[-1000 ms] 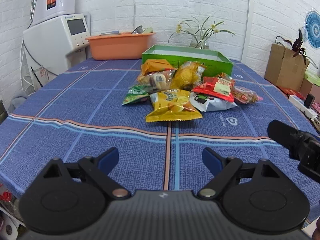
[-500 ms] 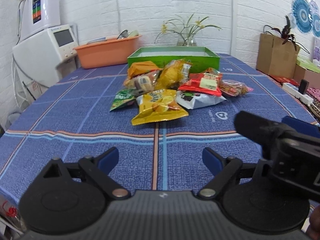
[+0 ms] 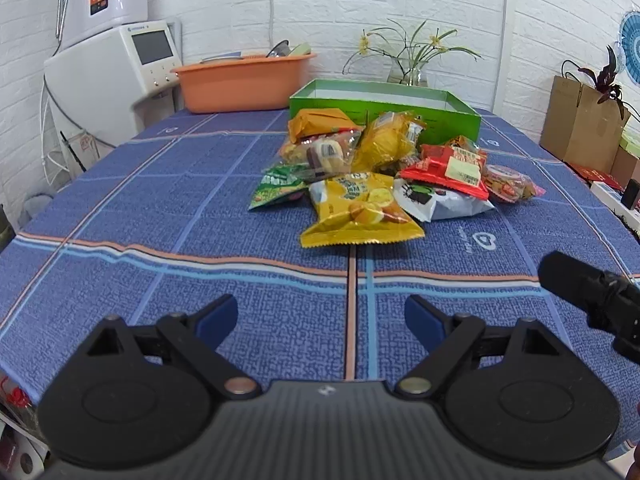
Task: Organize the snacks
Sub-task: 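Move both tools toward the pile of snack bags, then grasp the clear pastry bag with the left tool while the right tool grasps the pink-labeled seed bag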
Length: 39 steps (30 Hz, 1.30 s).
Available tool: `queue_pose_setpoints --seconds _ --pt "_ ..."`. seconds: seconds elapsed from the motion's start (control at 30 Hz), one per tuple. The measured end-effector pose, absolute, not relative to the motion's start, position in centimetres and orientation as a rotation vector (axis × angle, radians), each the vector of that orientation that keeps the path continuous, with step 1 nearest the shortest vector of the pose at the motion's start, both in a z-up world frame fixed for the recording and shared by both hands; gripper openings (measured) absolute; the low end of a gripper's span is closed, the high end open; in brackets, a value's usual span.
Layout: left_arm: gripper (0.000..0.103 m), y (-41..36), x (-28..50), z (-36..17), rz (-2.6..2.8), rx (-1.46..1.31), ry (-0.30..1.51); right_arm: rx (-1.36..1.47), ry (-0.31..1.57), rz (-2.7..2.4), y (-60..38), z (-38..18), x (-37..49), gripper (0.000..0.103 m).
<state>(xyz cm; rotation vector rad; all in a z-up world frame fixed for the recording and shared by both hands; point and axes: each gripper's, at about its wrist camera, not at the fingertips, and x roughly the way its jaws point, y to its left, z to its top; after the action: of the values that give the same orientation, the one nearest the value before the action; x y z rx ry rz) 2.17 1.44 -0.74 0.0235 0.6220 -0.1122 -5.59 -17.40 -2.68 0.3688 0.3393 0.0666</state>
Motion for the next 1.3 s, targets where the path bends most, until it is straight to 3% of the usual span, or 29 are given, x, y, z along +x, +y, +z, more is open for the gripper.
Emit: queue_pose_setpoints --seconds 0.17,0.3,0.4,0.6,0.83,1.13,1.17,1.2,1.23,1.3 --pt "0.087 3.5 4.4 1.0 -0.145 -0.009 0.569 0.254 0.275 0.033 -18.9 -1.2 -4.5 0.103" --pt "0.087 4.3 8.1 3.0 -0.139 0.009 0.5 -0.075 0.184 0.02 -20.1 1.2 -2.6 0.103" --pt "0.087 3.7 11.7 3.7 -0.146 0.023 0.494 -0.264 0.221 0.038 -20.9 1.5 -0.1 0.103" --pt "0.087 2.2 17.6 2.2 -0.274 0.018 0.591 -0.242 0.373 0.181 -22.2 0.1 4.7 0.103" --pt "0.087 1.6 21.2 0.1 -0.295 0.033 0.681 -0.322 0.406 0.216 -20.8 -2.0 9.2 0.103" --pt "0.085 2.2 22.2 -1.1 -0.356 0.037 0.666 -0.187 0.558 0.229 -21.8 -3.5 13.5 0.103" --pt "0.078 2.2 22.1 -1.1 -0.36 0.035 0.668 -0.173 0.565 0.229 -21.9 -3.5 13.5 0.103" --pt "0.055 2.3 22.1 -1.1 -0.366 0.034 0.672 -0.164 0.563 0.228 -21.9 -3.5 13.5 0.103" --pt "0.048 2.3 22.2 -1.2 -0.373 0.028 0.691 -0.167 0.556 0.215 -21.8 -3.5 13.3 0.103" --pt "0.048 2.4 22.2 -1.1 -0.381 0.034 0.693 -0.185 0.55 0.198 -21.8 -3.3 13.0 0.1"
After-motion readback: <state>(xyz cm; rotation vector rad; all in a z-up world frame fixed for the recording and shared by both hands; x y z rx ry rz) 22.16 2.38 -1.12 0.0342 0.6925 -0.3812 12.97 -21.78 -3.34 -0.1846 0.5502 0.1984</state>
